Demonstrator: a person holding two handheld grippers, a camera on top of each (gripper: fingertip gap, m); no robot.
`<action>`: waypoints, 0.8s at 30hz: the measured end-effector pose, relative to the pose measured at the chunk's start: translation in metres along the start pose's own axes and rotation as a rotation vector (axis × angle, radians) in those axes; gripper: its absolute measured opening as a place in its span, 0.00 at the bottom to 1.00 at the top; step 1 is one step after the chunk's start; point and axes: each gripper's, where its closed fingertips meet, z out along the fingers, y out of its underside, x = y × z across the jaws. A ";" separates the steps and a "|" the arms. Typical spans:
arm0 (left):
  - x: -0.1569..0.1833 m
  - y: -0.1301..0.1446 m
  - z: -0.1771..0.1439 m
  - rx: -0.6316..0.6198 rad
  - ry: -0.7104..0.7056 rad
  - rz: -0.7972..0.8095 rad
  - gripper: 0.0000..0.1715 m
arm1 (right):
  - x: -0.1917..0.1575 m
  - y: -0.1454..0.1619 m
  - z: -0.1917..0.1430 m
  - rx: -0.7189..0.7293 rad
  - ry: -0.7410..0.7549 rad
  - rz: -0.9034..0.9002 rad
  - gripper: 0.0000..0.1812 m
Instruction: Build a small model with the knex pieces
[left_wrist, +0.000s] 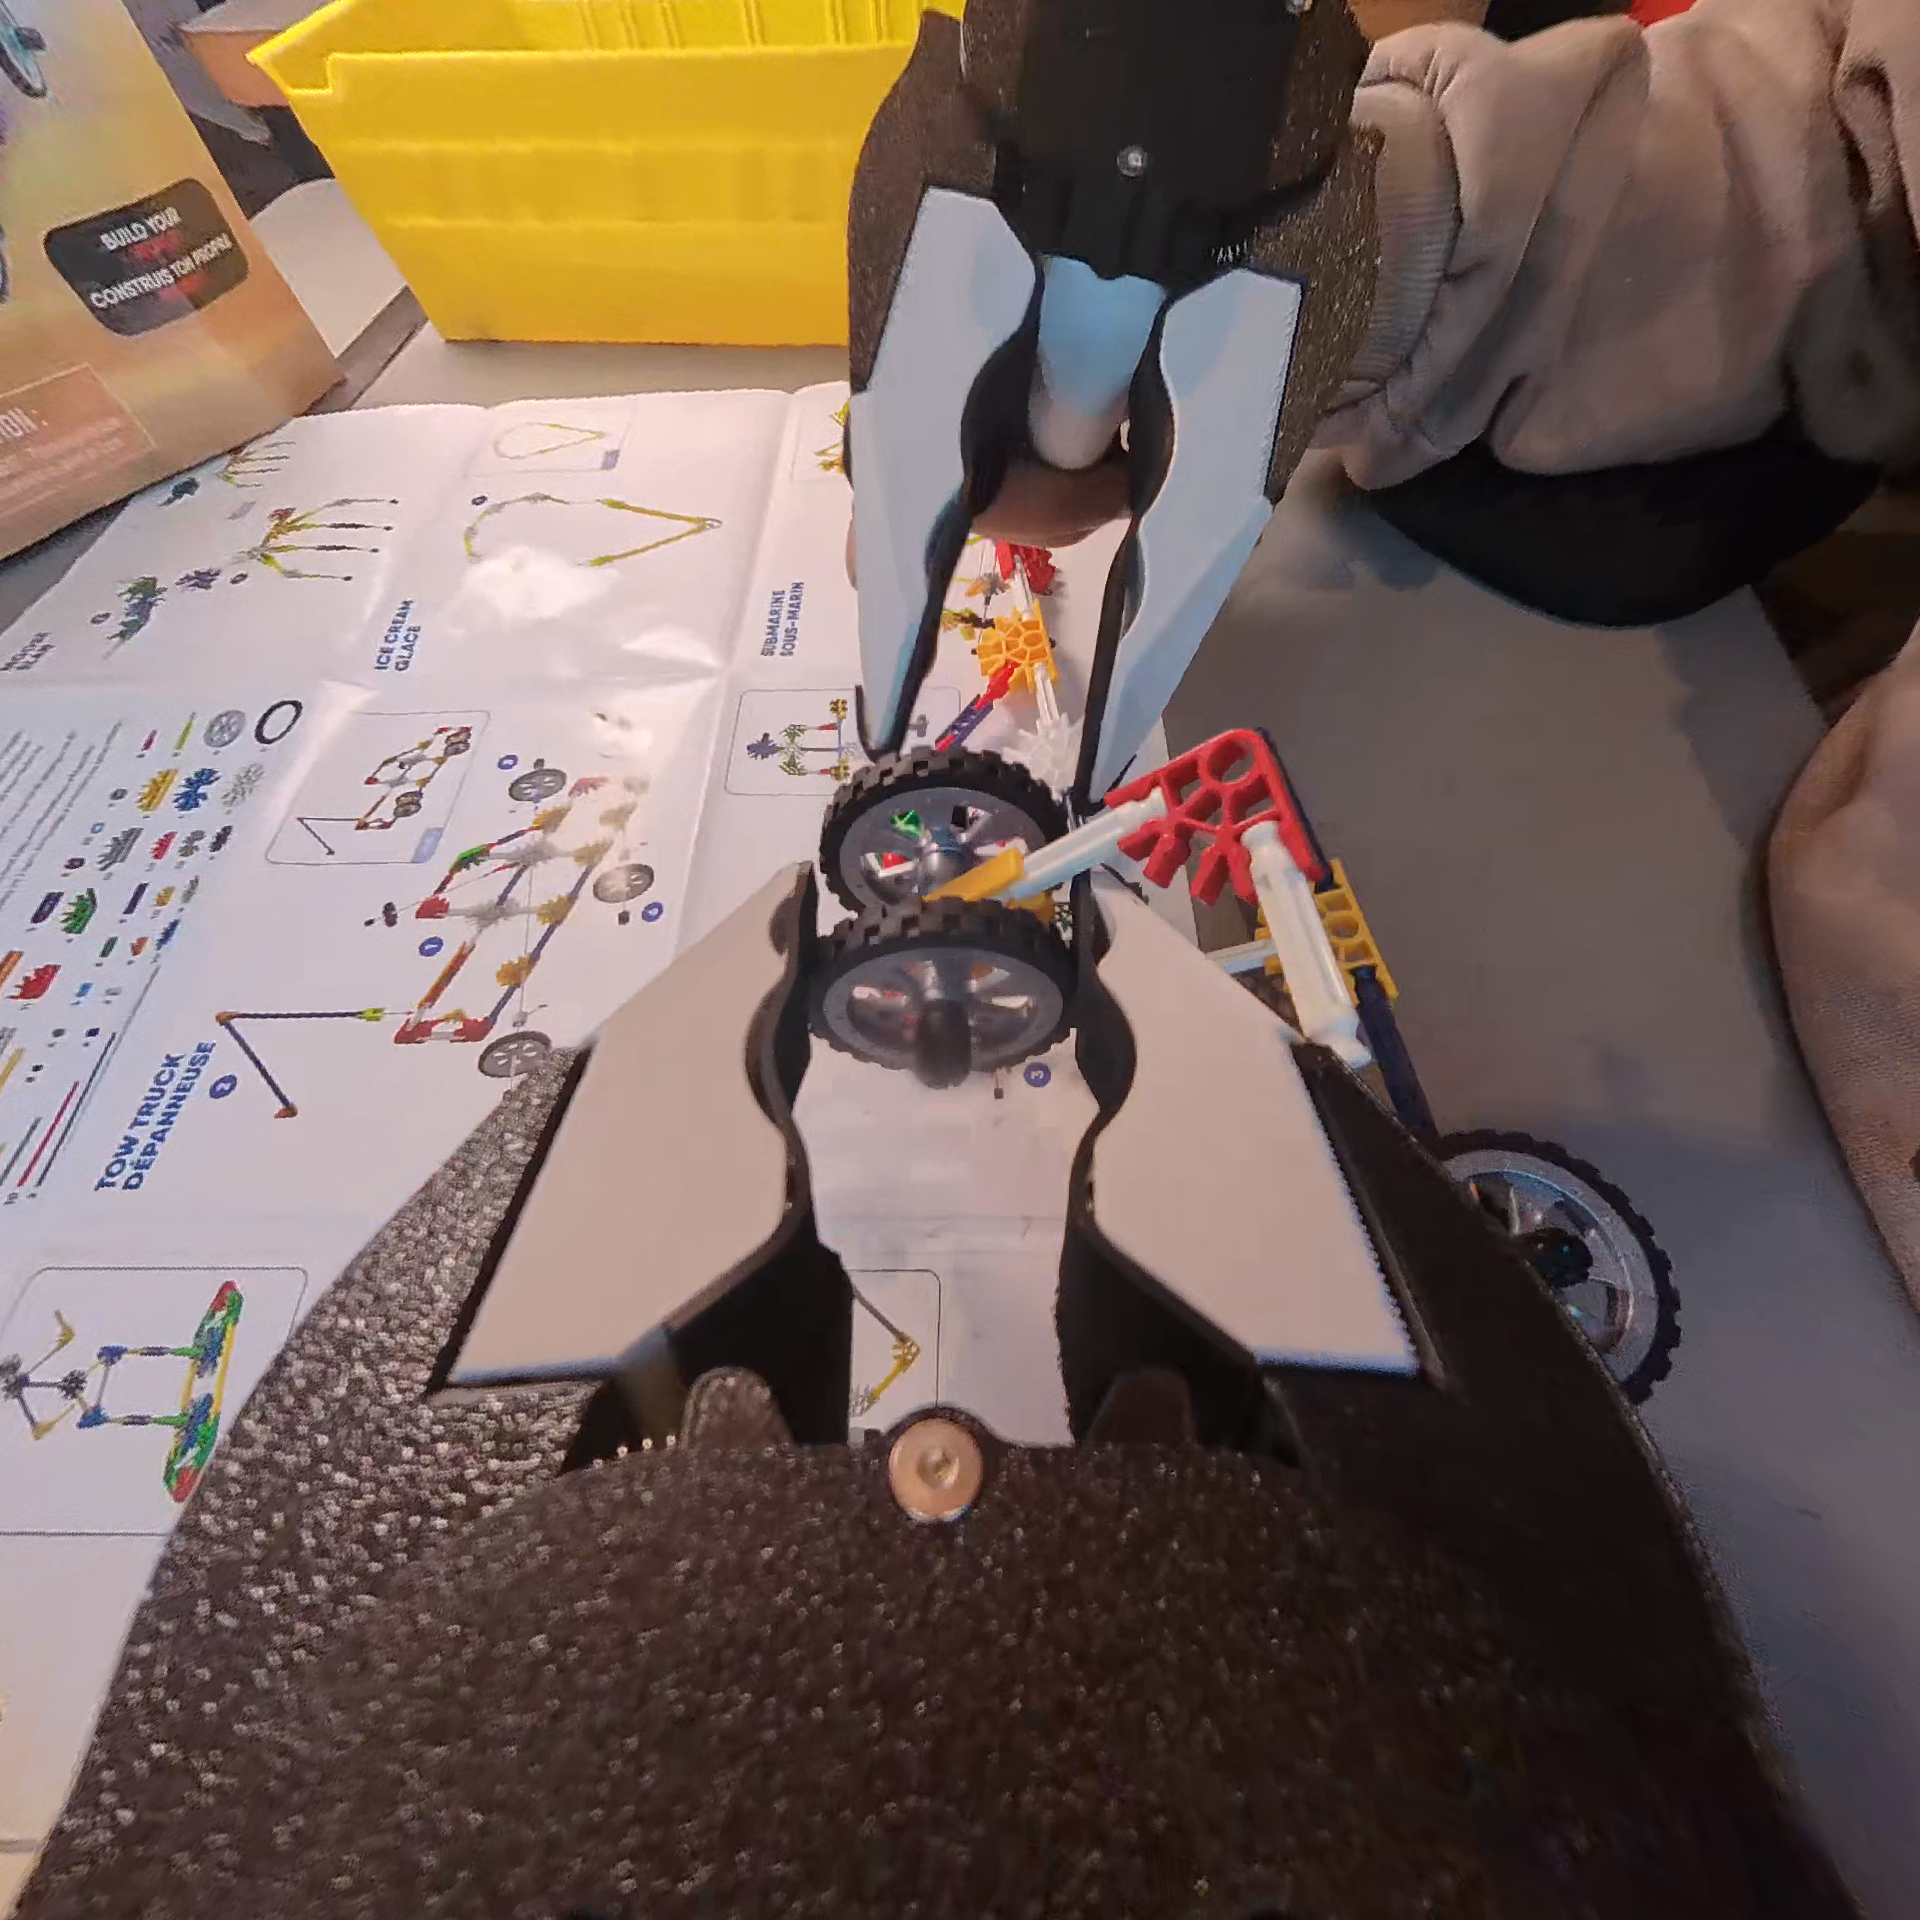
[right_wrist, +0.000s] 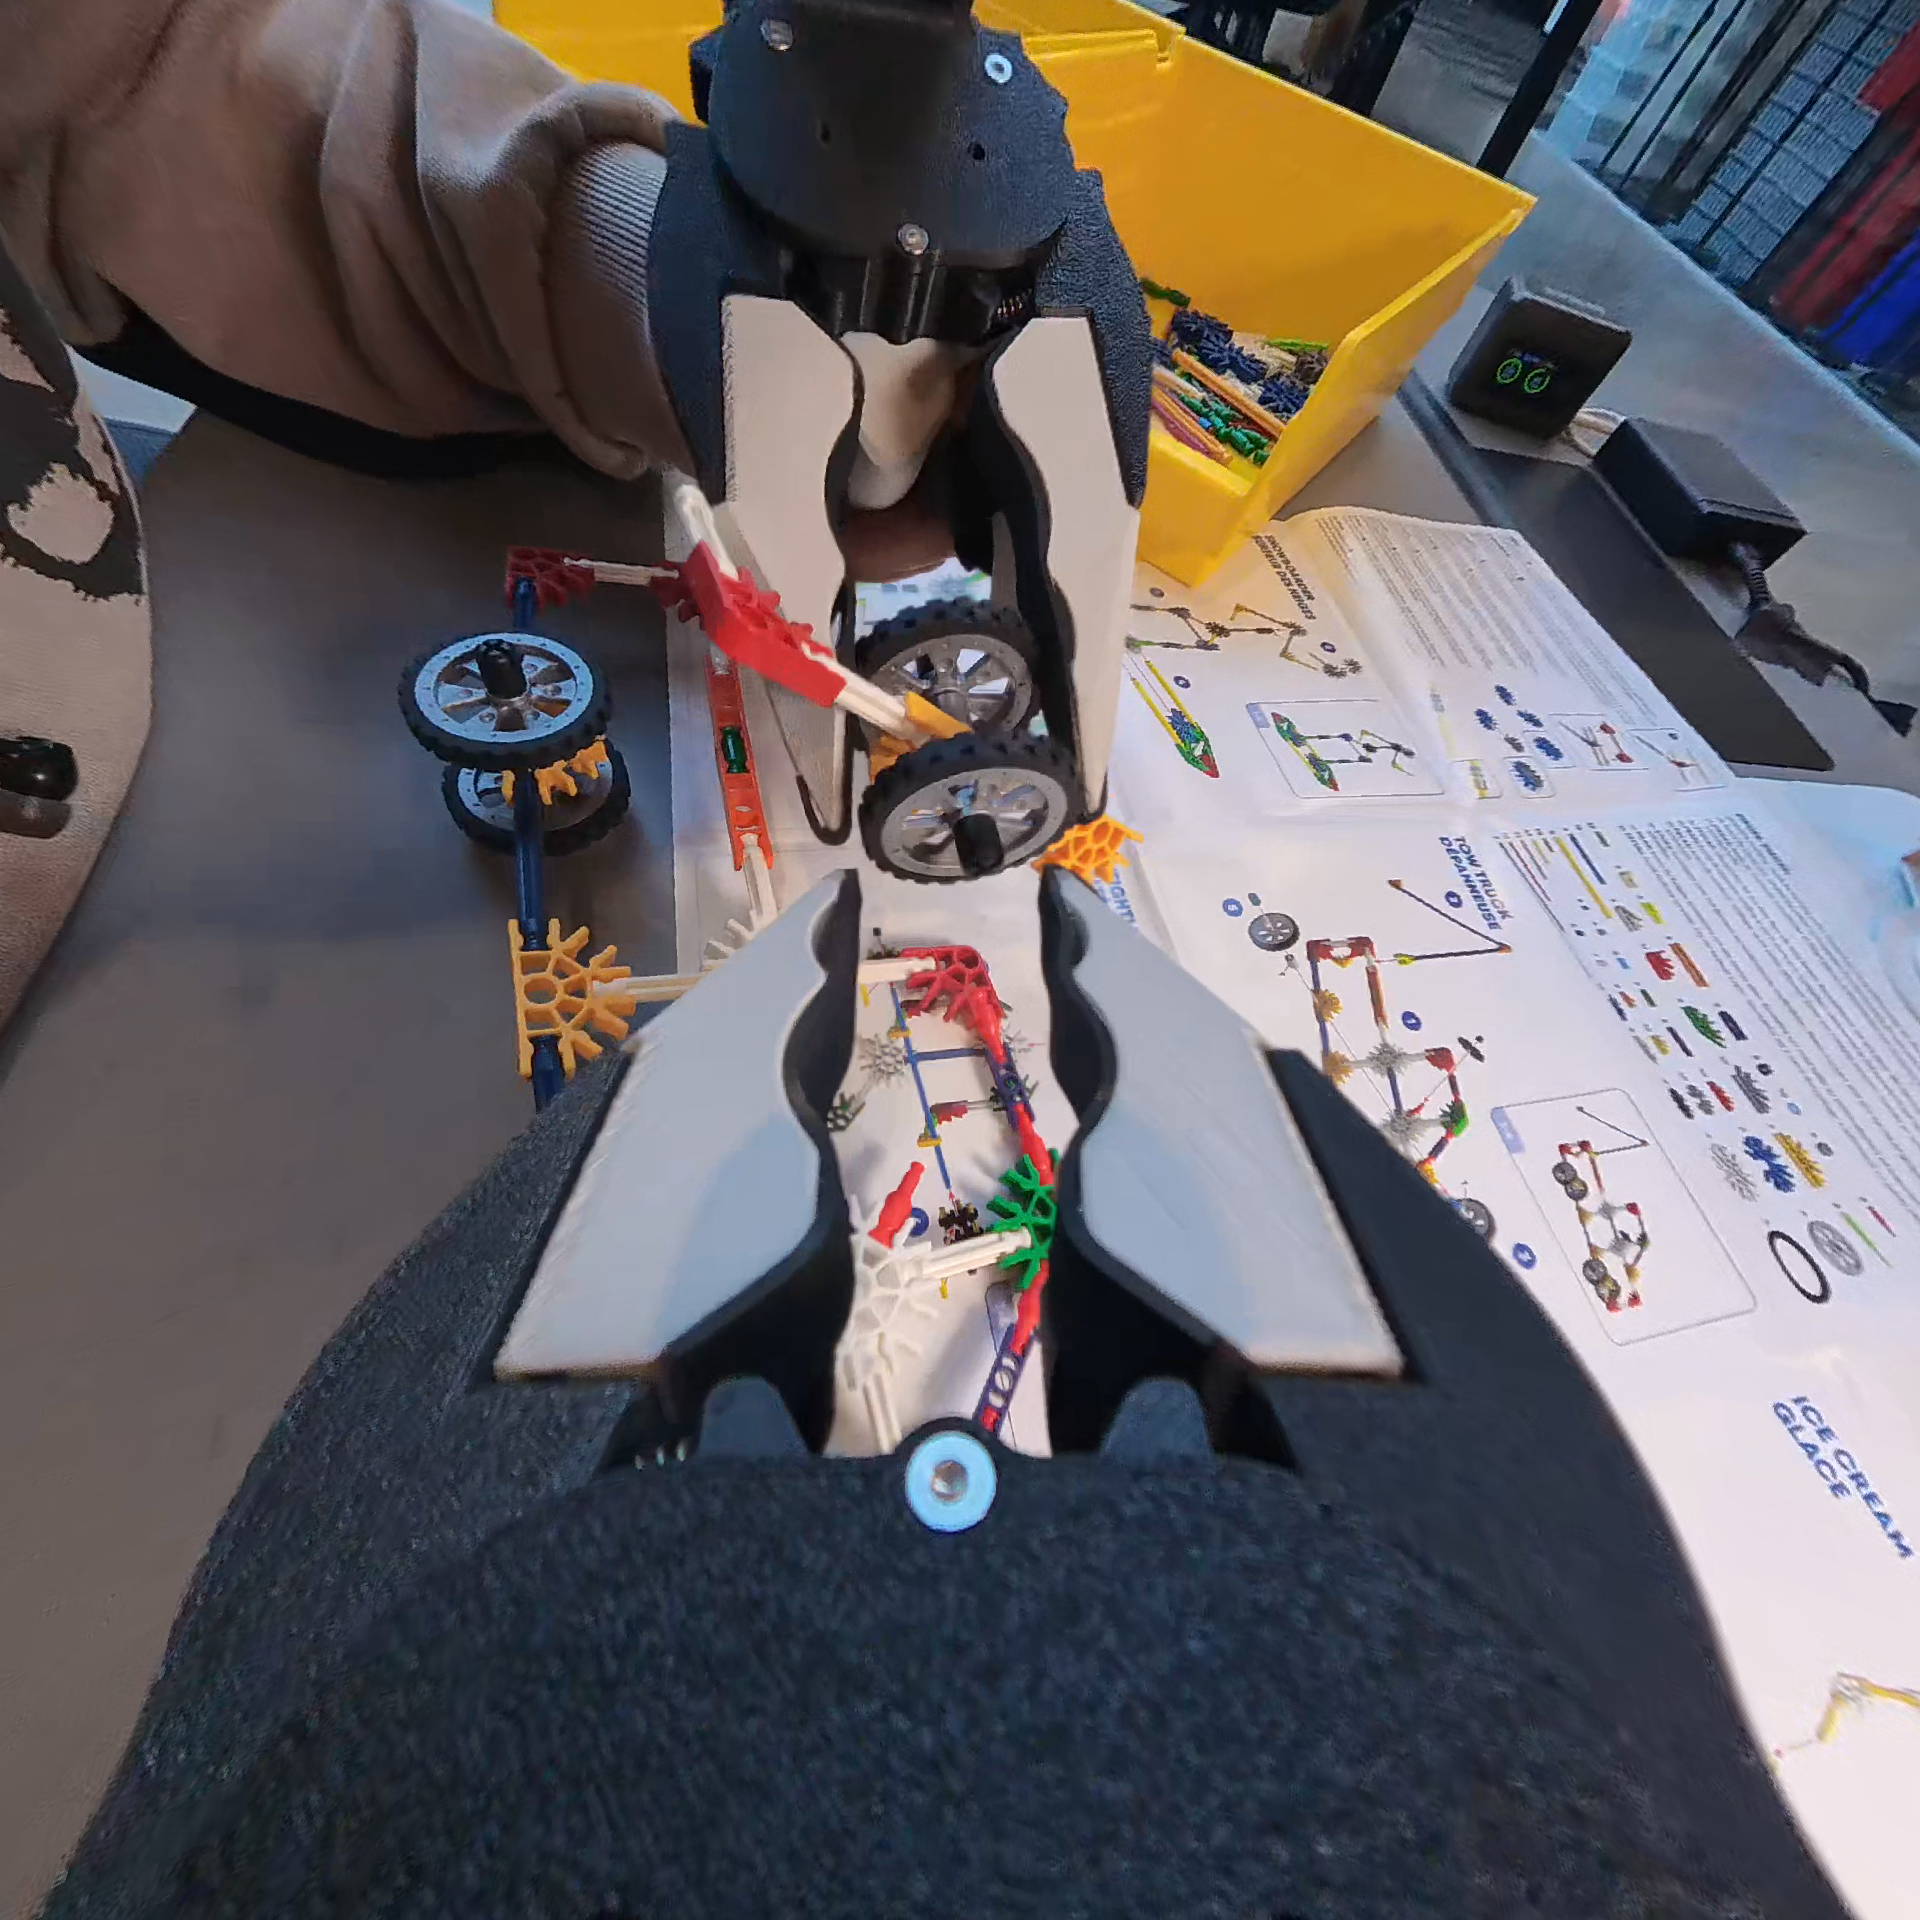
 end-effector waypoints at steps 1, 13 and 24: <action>0.000 0.004 0.002 -0.015 -0.009 0.013 0.27 | 0.001 0.001 0.000 -0.003 0.006 0.003 0.22; 0.009 0.000 0.008 0.041 0.052 -0.122 0.27 | -0.003 0.003 0.027 -0.101 0.166 -0.280 0.30; 0.007 -0.004 -0.007 0.099 0.083 -0.130 0.29 | 0.005 -0.004 0.017 -0.058 0.194 -0.244 0.25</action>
